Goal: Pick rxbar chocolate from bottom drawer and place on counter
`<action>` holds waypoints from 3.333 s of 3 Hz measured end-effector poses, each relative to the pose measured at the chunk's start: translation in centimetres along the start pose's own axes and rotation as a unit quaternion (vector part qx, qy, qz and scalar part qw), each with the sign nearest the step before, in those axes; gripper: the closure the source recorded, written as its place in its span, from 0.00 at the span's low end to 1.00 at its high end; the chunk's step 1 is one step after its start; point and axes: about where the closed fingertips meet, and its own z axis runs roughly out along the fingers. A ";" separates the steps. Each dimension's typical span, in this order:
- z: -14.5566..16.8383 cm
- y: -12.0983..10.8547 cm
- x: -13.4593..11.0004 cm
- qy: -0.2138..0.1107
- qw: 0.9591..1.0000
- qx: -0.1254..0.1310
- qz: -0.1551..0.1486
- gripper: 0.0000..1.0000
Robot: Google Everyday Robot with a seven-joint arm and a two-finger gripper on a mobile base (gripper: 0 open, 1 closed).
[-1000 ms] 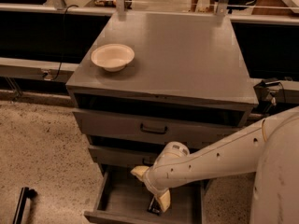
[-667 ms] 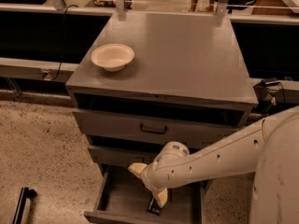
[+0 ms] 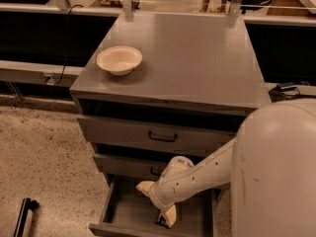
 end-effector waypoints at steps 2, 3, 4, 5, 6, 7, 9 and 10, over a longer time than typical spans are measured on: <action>1.8 0.8 1.4 0.015 1.000 -0.012 -0.023 0.00; 4.0 1.0 4.6 0.018 1.000 0.017 0.006 0.00; 7.1 1.7 7.1 0.015 0.998 0.053 -0.003 0.00; 9.5 2.7 7.6 0.011 0.994 0.083 -0.066 0.00; 9.9 3.0 7.8 0.019 0.991 0.086 -0.105 0.00; 9.9 3.0 7.8 0.019 0.991 0.086 -0.105 0.00; 16.3 6.2 11.2 0.035 0.989 0.051 -0.134 0.00; 16.4 7.0 11.7 0.034 0.988 0.051 -0.141 0.00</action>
Offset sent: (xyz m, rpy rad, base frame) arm 0.0073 -0.0111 -0.0293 -0.0577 -0.0088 -0.0635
